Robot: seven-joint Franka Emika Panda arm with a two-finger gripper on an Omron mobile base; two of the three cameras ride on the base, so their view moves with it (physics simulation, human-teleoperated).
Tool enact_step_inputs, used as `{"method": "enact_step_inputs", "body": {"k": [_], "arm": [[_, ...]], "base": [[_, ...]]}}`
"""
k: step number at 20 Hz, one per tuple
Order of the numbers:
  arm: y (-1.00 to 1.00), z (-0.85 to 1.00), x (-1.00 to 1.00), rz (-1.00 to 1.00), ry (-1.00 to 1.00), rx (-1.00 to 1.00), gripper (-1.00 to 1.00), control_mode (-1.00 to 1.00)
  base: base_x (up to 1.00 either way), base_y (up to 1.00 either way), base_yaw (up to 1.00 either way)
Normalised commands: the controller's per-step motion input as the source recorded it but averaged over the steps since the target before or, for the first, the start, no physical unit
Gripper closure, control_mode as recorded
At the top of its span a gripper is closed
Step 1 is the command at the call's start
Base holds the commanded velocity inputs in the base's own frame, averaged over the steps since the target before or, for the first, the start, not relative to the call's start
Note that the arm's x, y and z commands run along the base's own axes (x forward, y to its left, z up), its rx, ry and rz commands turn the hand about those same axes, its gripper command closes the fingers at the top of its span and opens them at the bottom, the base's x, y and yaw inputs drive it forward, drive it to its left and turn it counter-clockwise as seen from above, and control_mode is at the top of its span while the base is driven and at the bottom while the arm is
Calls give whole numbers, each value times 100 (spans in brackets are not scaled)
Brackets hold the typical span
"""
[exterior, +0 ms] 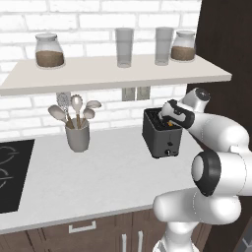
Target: Start the toaster. Once the lever pops up, take the bread to the plate on the dining counter.
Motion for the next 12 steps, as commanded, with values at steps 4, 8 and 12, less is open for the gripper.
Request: {"method": "enact_step_inputs", "body": {"k": [4, 8, 12], "arm": [[0, 0, 0, 0, 0, 0, -100, -100], [0, 0, 0, 0, 0, 0, -100, -100], [0, 0, 0, 0, 0, 0, -100, -100]], "base": [[0, 0, 0], [0, 0, 0], [0, 0, 0]]}}
